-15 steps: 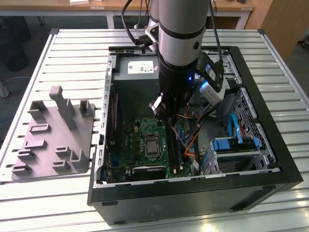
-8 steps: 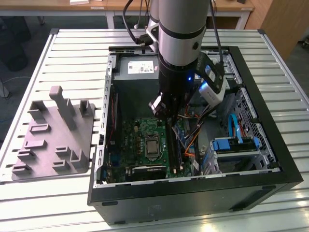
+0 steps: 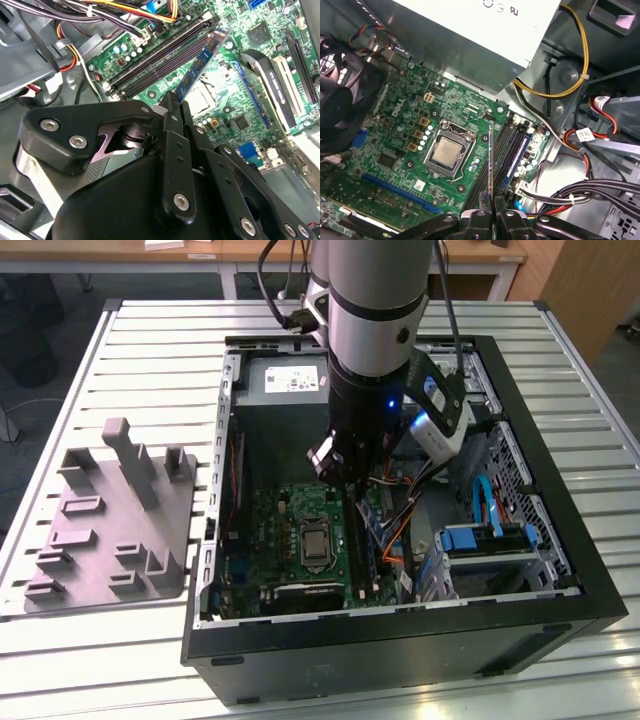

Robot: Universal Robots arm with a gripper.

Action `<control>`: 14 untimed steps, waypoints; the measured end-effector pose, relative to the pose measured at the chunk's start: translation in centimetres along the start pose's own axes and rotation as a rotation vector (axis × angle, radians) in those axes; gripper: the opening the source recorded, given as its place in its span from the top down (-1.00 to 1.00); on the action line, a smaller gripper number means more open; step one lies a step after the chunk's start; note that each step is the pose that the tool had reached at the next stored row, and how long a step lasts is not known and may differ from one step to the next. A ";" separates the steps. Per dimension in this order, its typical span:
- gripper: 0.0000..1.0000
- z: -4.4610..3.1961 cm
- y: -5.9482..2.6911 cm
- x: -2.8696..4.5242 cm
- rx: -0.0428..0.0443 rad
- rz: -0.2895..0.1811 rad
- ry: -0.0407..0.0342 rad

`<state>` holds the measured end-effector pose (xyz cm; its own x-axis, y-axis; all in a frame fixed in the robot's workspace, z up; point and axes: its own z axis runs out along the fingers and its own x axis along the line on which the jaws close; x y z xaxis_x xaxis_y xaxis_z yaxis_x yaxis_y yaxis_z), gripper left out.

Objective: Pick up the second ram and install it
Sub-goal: 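Insert the second ram into the second slot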

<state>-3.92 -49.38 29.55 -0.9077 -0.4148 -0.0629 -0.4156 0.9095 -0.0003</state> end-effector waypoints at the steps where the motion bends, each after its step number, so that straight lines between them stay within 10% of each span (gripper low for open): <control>1: 0.73 0.00 0.00 0.00 0.0003 0.005 0.0000; 14: 0.73 0.00 0.00 0.00 0.0046 0.074 0.0000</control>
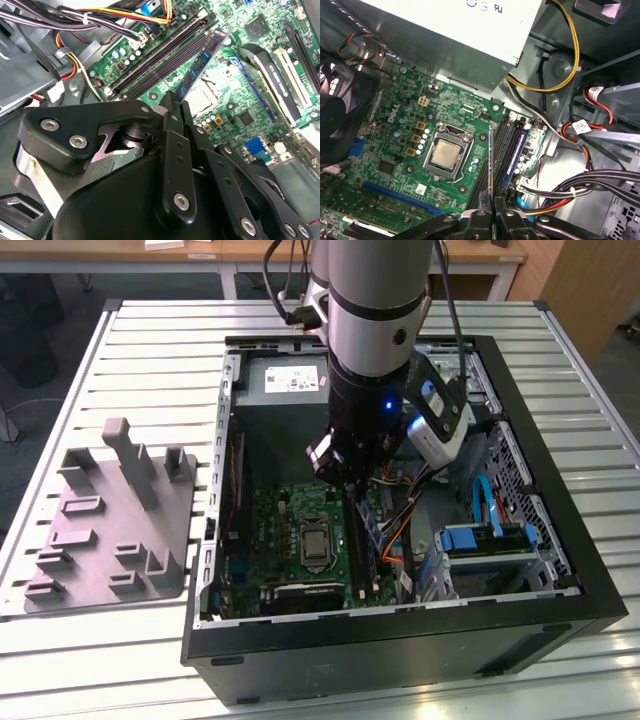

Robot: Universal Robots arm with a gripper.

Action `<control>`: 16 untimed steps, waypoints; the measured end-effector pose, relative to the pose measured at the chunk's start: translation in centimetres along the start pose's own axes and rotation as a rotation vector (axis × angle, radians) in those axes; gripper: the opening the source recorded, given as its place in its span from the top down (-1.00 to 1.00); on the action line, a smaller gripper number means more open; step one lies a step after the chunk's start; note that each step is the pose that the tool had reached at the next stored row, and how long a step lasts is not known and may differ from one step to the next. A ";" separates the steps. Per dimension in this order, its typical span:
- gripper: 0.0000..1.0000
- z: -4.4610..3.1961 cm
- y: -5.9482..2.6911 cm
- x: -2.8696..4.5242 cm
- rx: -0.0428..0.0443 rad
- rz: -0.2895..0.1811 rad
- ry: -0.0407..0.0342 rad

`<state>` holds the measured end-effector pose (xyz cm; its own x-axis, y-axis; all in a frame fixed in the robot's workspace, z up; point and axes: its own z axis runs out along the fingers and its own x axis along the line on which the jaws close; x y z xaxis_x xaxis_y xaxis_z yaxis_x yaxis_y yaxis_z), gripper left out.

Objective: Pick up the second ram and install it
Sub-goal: 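Insert the second ram into the second slot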

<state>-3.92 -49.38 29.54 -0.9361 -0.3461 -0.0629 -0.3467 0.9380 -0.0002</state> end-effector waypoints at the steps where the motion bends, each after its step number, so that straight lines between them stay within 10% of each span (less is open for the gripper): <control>1: 0.73 0.00 0.00 0.00 0.0003 0.005 0.0000; 16: 0.73 0.00 0.00 0.00 0.0053 0.084 0.0000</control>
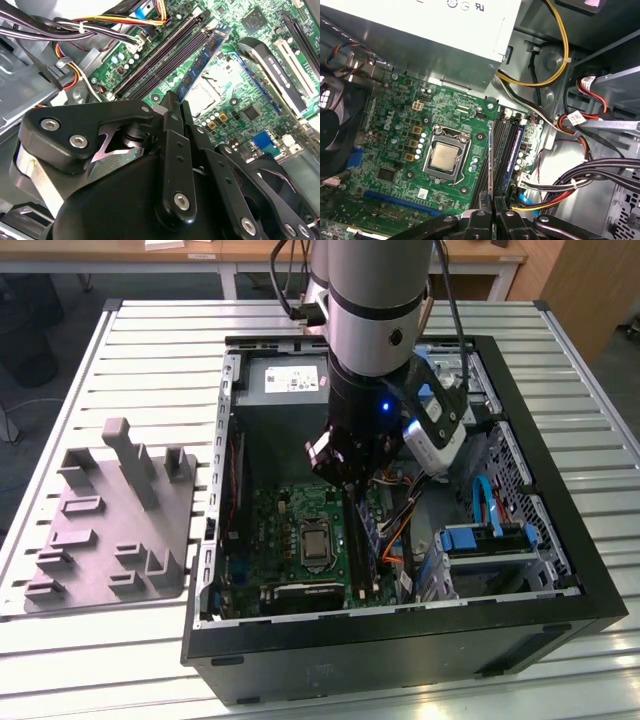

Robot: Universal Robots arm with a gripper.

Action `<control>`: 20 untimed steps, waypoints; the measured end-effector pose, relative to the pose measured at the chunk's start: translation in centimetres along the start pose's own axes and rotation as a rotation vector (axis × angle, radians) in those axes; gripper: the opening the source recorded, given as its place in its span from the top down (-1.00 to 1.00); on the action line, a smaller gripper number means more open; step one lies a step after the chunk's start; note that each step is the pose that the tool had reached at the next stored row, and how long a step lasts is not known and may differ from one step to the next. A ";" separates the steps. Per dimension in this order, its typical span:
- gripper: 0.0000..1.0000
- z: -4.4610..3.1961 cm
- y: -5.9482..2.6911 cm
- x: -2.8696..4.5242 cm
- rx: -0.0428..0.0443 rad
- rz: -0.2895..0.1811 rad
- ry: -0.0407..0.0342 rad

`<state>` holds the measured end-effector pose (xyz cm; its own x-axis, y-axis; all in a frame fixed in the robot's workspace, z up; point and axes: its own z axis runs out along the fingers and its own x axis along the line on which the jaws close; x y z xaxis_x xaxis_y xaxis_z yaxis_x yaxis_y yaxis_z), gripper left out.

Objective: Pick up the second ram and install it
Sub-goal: 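Insert the second ram into the second slot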

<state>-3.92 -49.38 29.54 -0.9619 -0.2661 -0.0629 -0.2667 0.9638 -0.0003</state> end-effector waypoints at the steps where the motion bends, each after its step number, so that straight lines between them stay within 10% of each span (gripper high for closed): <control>1: 0.73 0.00 0.00 0.00 0.0003 0.005 0.0000; 20: 0.73 0.01 0.00 0.00 0.0059 0.095 0.0000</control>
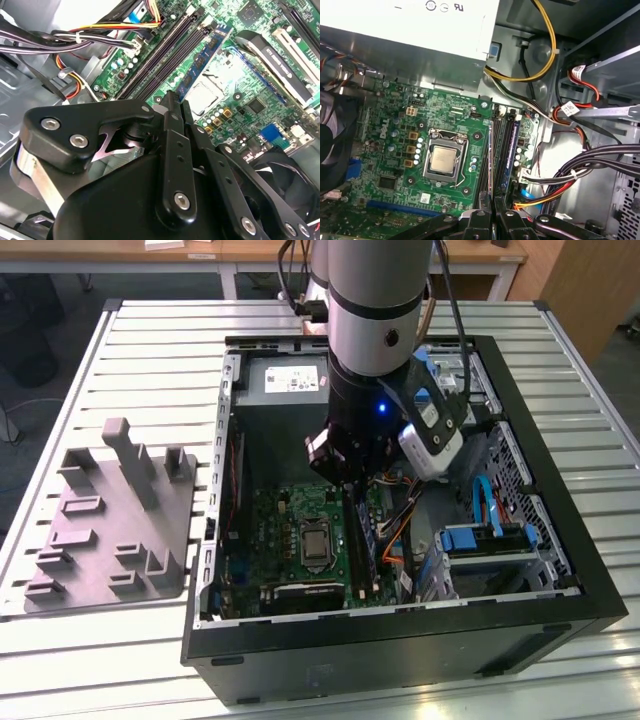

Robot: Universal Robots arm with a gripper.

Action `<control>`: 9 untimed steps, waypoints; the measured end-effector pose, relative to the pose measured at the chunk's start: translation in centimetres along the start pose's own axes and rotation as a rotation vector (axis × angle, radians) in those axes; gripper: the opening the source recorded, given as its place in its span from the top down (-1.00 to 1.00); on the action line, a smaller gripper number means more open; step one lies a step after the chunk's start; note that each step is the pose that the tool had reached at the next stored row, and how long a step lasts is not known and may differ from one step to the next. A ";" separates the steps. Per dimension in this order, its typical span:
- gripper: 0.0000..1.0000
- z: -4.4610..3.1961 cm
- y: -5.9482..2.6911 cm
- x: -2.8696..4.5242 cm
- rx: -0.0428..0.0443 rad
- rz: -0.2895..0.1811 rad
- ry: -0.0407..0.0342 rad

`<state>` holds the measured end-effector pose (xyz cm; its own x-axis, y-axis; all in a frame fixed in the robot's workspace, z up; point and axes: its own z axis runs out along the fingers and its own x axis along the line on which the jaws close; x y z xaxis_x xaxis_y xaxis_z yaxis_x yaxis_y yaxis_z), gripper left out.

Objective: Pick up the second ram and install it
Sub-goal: 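Insert the second ram into the second slot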

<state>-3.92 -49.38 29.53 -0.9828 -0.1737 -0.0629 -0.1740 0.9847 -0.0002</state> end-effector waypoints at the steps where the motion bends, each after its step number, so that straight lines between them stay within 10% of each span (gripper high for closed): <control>1: 0.73 0.00 0.00 0.00 0.0003 0.005 0.0000; 9: 0.73 0.00 0.00 0.00 0.0026 0.042 0.0000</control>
<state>-3.92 -49.38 29.52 -0.9892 -0.1324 -0.0629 -0.1327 0.9912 -0.0002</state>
